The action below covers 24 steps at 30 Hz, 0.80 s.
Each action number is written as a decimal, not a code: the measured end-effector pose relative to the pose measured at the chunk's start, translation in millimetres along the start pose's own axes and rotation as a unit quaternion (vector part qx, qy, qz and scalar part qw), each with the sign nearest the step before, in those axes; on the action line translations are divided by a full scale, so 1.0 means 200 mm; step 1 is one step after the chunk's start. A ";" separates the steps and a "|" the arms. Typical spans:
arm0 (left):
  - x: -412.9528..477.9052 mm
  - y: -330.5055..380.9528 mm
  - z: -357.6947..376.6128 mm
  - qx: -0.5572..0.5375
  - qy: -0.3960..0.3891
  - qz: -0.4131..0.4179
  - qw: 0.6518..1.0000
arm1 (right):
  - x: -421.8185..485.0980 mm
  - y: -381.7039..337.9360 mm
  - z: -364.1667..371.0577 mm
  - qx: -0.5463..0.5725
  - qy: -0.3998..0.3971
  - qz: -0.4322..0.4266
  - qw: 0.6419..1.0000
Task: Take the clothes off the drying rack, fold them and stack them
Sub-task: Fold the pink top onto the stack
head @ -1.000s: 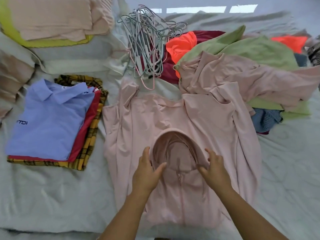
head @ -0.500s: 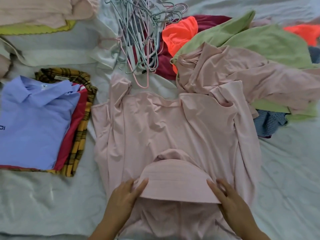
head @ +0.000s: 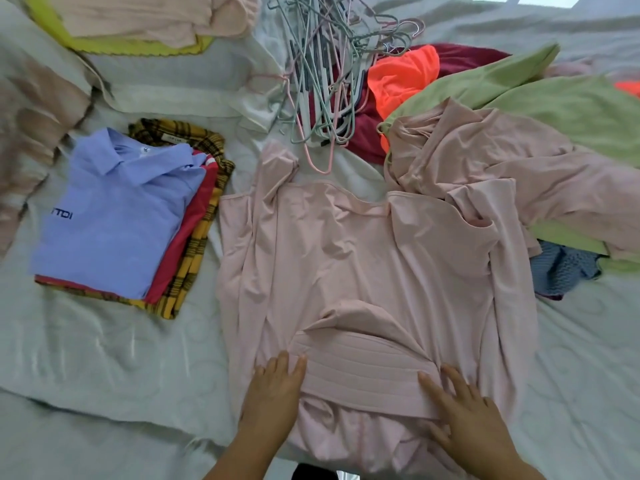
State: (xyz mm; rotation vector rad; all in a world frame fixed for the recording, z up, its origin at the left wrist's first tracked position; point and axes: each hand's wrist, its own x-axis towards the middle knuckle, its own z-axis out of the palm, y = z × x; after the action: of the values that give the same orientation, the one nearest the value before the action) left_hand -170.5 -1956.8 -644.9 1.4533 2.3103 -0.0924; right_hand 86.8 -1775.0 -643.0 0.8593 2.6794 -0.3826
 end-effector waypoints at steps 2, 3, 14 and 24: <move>-0.01 0.01 -0.03 -0.031 -0.044 -0.048 0.997 | 0.06 -0.03 -0.07 0.012 0.044 0.028 0.999; -0.02 0.01 -0.03 -0.043 -0.059 -0.067 0.995 | 0.10 -0.07 -0.11 0.019 0.073 0.033 0.997; 0.10 -0.15 -0.22 -0.300 0.118 -0.253 0.912 | 0.38 -0.48 0.19 0.059 0.054 -0.155 0.985; 0.57 -0.39 -0.30 -0.196 0.014 -0.316 0.928 | 0.41 -0.49 0.13 0.069 0.026 -0.116 0.991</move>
State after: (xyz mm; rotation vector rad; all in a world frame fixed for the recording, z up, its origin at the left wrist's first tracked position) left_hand -300.9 -1879.0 -644.7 0.4912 2.5404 0.2009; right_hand -30.6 -1818.3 -682.0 0.6018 2.8368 -0.6116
